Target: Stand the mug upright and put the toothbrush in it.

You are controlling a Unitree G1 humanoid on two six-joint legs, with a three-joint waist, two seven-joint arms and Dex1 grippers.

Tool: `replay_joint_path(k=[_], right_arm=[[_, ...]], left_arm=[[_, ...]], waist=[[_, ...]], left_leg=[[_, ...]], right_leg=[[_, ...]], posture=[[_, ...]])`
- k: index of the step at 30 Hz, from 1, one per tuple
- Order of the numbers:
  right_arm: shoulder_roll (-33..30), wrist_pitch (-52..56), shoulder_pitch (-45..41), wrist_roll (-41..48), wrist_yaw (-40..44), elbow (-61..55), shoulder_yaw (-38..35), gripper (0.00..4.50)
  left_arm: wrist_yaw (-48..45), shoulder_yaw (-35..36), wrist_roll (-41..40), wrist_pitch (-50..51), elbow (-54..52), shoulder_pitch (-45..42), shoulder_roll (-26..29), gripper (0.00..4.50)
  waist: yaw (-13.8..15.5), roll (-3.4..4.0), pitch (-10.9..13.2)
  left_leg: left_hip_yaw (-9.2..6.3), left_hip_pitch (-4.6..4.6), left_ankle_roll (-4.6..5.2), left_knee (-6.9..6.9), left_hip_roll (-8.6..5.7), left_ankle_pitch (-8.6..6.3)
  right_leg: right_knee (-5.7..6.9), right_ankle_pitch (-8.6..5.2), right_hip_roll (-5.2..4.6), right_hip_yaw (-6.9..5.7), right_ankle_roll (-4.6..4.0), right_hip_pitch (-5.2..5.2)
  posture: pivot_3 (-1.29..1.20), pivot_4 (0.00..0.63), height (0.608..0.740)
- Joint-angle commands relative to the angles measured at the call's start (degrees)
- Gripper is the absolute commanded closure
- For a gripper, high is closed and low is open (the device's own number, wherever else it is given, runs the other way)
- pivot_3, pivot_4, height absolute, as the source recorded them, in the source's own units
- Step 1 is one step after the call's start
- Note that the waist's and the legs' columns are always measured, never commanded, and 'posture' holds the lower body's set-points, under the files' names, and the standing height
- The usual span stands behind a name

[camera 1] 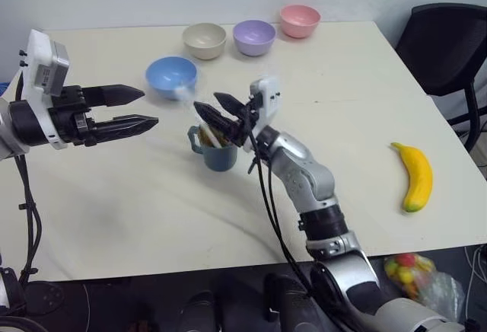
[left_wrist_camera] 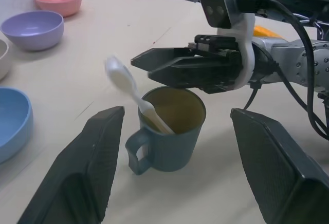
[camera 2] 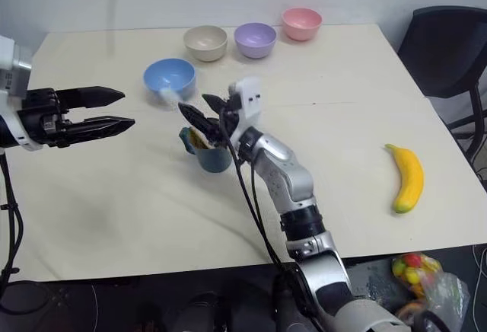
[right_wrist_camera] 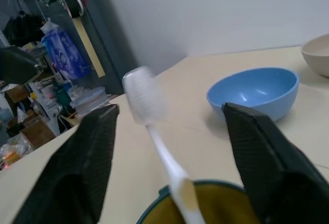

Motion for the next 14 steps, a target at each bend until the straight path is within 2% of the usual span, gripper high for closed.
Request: replay_joint_path(k=[1,3,4,6,8,10,12,14], right_arm=[[-9.1,10.1,1.3,8.5,4.2,-14.3,-3.8,0.20],[-17.5,15.7,1.5,12.0,7.4,-18.2,-6.0,0.20],[-26.2,19.4,1.5,14.3,12.8,-19.0,-8.6,0.20],[-36.5,23.6,1.5,17.4,18.9,-19.6,-11.5,0.20],[-52.0,21.3,4.3,12.4,30.4,-17.7,-9.4,0.20],[-63.1,15.8,7.7,6.5,38.9,-15.1,-7.0,0.20],[-66.0,13.1,8.6,5.4,41.3,-13.0,-6.8,0.20],[-65.2,14.8,7.1,6.9,40.7,-11.6,-8.0,0.20]], left_arm=[[-0.9,0.7,-0.7,-1.4,0.0,-0.4,0.0,0.96],[-1.7,0.7,-0.6,-1.9,0.7,-0.3,0.1,0.96],[-2.7,0.8,0.0,-2.5,1.6,0.2,0.8,0.96],[-4.0,1.0,0.6,-3.4,2.7,0.8,1.5,0.96],[-7.4,2.4,1.9,-5.2,4.3,3.4,4.3,0.96],[-11.1,4.2,3.2,-6.8,6.2,6.6,7.6,0.96],[-13.2,5.2,4.0,-8.7,7.4,8.6,9.3,0.96],[-15.3,6.0,5.3,-10.5,9.0,10.7,10.9,0.96]], waist=[[0.4,0.01,0.0],[1.0,0.00,0.0],[1.2,-0.02,0.0],[1.8,0.14,0.1],[1.9,0.16,0.1],[1.9,0.16,0.1],[1.3,0.03,0.1],[1.1,0.00,0.1]], left_leg=[[-0.15,0.01,0.00,0.02,0.00,0.00],[-0.23,-0.02,0.02,0.05,-0.01,-0.01],[-0.24,0.00,0.02,0.05,-0.02,-0.01],[-0.22,-0.01,0.05,0.07,-0.04,-0.02],[-0.11,-0.01,0.12,0.07,-0.05,-0.05],[0.02,0.02,0.15,-0.05,0.00,-0.07],[0.32,0.06,0.14,-0.21,0.07,-0.08],[0.60,0.21,0.13,-0.20,0.15,-0.08]], right_leg=[[0.01,0.00,-0.01,0.01,0.00,0.00],[0.00,0.00,-0.05,0.02,0.00,0.00],[-0.02,0.00,-0.07,0.04,0.00,0.00],[-0.08,0.00,-0.07,0.07,0.00,0.01],[-0.12,0.00,-0.09,0.05,0.01,0.02],[-0.26,0.00,-0.01,0.06,0.01,0.02],[-0.41,0.00,0.09,0.04,0.01,0.01],[-0.34,0.00,0.10,0.14,0.01,0.01]], posture=[[0.00,0.150,0.740],[0.00,0.150,0.740],[0.00,0.150,0.740],[0.00,0.150,0.740],[0.00,0.150,0.740],[0.00,0.150,0.740],[0.00,0.150,0.740],[0.00,0.150,0.740]])
